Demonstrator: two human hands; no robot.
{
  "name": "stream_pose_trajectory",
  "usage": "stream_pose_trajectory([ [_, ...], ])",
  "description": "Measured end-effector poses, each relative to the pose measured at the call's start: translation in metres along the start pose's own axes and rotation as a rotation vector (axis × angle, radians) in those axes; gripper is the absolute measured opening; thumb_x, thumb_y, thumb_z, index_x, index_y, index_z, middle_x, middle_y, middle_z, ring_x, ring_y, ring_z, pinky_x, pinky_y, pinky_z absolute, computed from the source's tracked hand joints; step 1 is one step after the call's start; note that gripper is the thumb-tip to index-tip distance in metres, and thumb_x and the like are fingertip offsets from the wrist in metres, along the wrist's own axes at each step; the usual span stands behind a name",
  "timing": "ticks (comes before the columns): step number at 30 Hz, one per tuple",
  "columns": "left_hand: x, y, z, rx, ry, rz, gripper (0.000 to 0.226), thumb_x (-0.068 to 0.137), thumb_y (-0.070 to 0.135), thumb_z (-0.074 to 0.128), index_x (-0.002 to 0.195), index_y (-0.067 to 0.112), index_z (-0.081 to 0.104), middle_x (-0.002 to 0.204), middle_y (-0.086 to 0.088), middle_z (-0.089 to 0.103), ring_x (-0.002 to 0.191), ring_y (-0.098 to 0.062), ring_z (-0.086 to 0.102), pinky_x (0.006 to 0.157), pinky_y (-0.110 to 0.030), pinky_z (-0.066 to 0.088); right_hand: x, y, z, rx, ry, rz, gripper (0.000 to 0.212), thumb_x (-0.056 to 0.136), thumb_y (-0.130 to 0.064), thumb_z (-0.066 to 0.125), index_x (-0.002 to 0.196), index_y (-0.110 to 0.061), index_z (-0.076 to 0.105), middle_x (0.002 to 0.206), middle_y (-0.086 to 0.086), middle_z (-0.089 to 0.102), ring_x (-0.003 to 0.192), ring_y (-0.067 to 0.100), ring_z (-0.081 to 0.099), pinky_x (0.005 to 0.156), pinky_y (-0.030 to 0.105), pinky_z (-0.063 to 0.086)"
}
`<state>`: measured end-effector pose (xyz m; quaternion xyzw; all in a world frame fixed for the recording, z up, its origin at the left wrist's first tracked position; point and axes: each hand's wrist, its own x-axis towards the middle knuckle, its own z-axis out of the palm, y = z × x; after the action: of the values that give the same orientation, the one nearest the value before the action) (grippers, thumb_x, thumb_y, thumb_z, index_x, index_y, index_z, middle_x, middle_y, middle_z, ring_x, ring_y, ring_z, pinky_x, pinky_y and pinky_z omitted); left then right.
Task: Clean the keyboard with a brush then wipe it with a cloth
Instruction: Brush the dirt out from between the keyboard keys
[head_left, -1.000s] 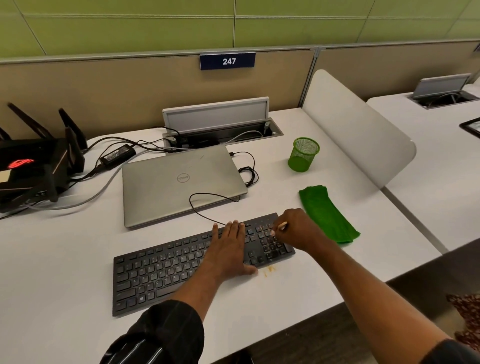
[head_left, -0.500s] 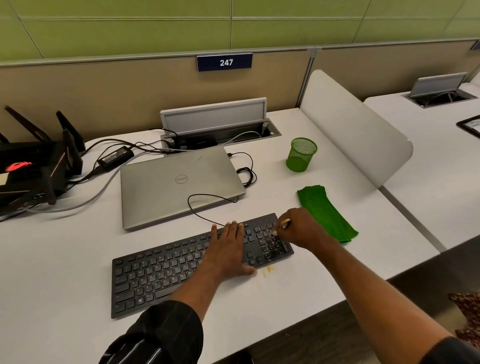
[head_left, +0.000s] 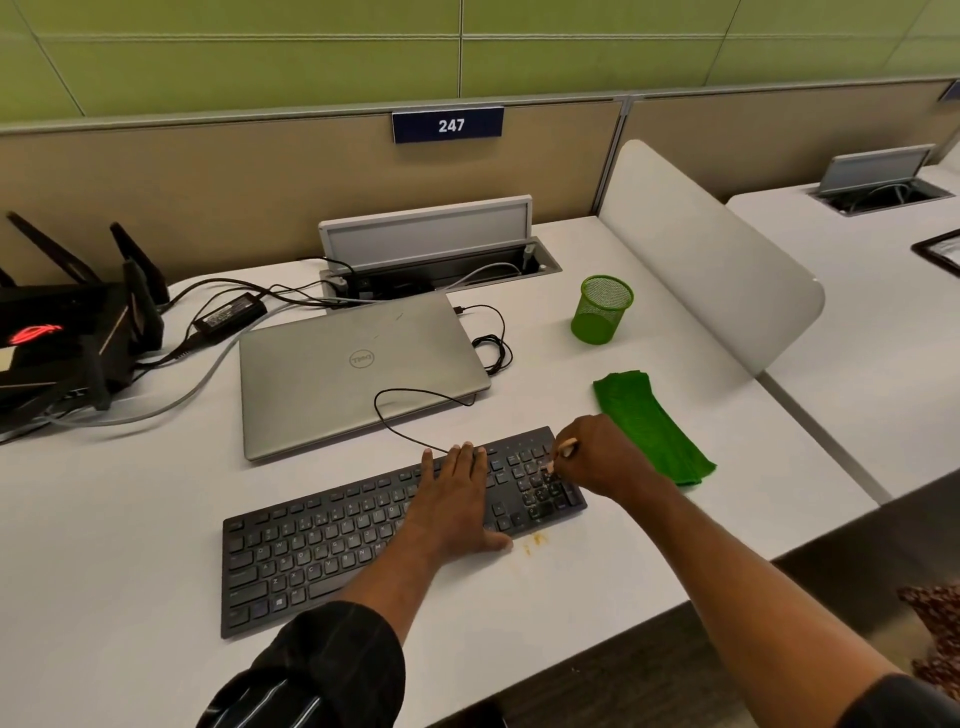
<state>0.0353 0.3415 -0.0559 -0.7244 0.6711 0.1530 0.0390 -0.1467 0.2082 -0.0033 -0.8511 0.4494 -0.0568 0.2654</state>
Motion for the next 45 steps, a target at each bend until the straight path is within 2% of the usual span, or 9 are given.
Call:
stream_pose_trajectory([
  [5, 0.000, 0.000, 0.000, 0.006, -0.001, 0.000, 0.125, 0.081, 0.079, 0.058, 0.161, 0.009, -0.008, 0.170, -0.013, -0.004, 0.157, -0.029, -0.005, 0.124, -0.057, -0.006, 0.000, -0.006, 0.002, 0.088, 0.036, 0.007, 0.023, 0.076, -0.019, 0.063, 0.074, 0.002, 0.071, 0.072, 0.019, 0.070, 0.070, 0.035, 0.067, 0.058, 0.044, 0.055],
  [11, 0.000, 0.001, -0.001, 0.007, -0.008, -0.004, 0.125, 0.081, 0.078, 0.059, 0.161, 0.008, -0.008, 0.169, -0.014, -0.004, 0.156, -0.030, -0.005, 0.124, -0.058, -0.004, -0.010, -0.028, 0.010, 0.128, -0.097, -0.074, 0.009, 0.076, -0.014, 0.073, 0.081, -0.011, 0.080, 0.078, 0.003, 0.076, 0.067, 0.011, 0.069, 0.064, 0.032, 0.057],
  [15, -0.001, 0.001, -0.002, 0.015, -0.007, -0.005, 0.124, 0.082, 0.078, 0.058, 0.161, 0.008, -0.008, 0.169, -0.015, -0.005, 0.156, -0.030, -0.005, 0.124, -0.058, -0.005, -0.006, -0.014, 0.013, -0.030, -0.117, -0.087, 0.018, 0.074, -0.021, 0.061, 0.071, -0.007, 0.073, 0.068, 0.010, 0.071, 0.064, 0.025, 0.068, 0.059, 0.043, 0.055],
  [20, -0.001, 0.001, -0.002, 0.022, -0.010, -0.006, 0.123, 0.082, 0.078, 0.057, 0.161, 0.008, -0.008, 0.169, -0.015, -0.005, 0.156, -0.030, -0.005, 0.124, -0.058, -0.006, 0.000, -0.001, 0.004, -0.063, -0.071, -0.067, 0.040, 0.071, -0.037, 0.046, 0.069, -0.004, 0.070, 0.065, 0.011, 0.069, 0.058, 0.024, 0.066, 0.056, 0.044, 0.055],
  [25, 0.000, 0.002, -0.002, 0.024, -0.011, -0.003, 0.123, 0.082, 0.078, 0.057, 0.161, 0.008, -0.008, 0.169, -0.015, -0.005, 0.156, -0.030, -0.005, 0.124, -0.057, -0.006, -0.006, -0.010, 0.006, 0.056, -0.084, -0.042, 0.022, 0.075, -0.026, 0.065, 0.078, -0.007, 0.076, 0.074, 0.008, 0.074, 0.068, 0.022, 0.070, 0.064, 0.041, 0.058],
  [28, -0.001, 0.002, -0.002, 0.025, -0.008, -0.003, 0.123, 0.083, 0.078, 0.057, 0.161, 0.008, -0.008, 0.169, -0.015, -0.005, 0.156, -0.030, -0.005, 0.124, -0.057, -0.006, -0.010, -0.009, 0.007, 0.009, -0.093, -0.065, 0.018, 0.077, -0.018, 0.064, 0.076, -0.003, 0.074, 0.072, 0.013, 0.072, 0.067, 0.028, 0.069, 0.062, 0.045, 0.056],
  [33, -0.001, 0.002, -0.002, 0.032, -0.014, -0.003, 0.123, 0.083, 0.078, 0.056, 0.160, 0.008, -0.008, 0.169, -0.015, -0.006, 0.156, -0.031, -0.005, 0.124, -0.057, -0.006, -0.006, 0.004, -0.002, -0.074, -0.082, 0.001, 0.019, 0.077, -0.019, 0.061, 0.073, -0.005, 0.073, 0.070, 0.010, 0.071, 0.064, 0.023, 0.068, 0.061, 0.044, 0.058],
  [41, -0.001, 0.002, -0.002, 0.044, -0.014, -0.005, 0.123, 0.083, 0.079, 0.055, 0.160, 0.008, -0.008, 0.169, -0.015, -0.005, 0.156, -0.031, -0.005, 0.124, -0.057, -0.006, -0.007, 0.001, -0.002, 0.050, -0.054, -0.017, 0.026, 0.073, -0.026, 0.060, 0.073, -0.003, 0.072, 0.072, 0.014, 0.072, 0.069, 0.032, 0.069, 0.061, 0.047, 0.057],
  [45, 0.000, 0.003, -0.004, 0.033, -0.019, -0.007, 0.123, 0.083, 0.078, 0.056, 0.161, 0.008, -0.008, 0.169, -0.015, -0.005, 0.156, -0.031, -0.005, 0.124, -0.057, -0.006, -0.007, 0.001, 0.000, -0.042, -0.087, -0.026, 0.019, 0.075, -0.023, 0.060, 0.071, -0.008, 0.073, 0.069, 0.008, 0.071, 0.062, 0.022, 0.068, 0.060, 0.043, 0.057],
])
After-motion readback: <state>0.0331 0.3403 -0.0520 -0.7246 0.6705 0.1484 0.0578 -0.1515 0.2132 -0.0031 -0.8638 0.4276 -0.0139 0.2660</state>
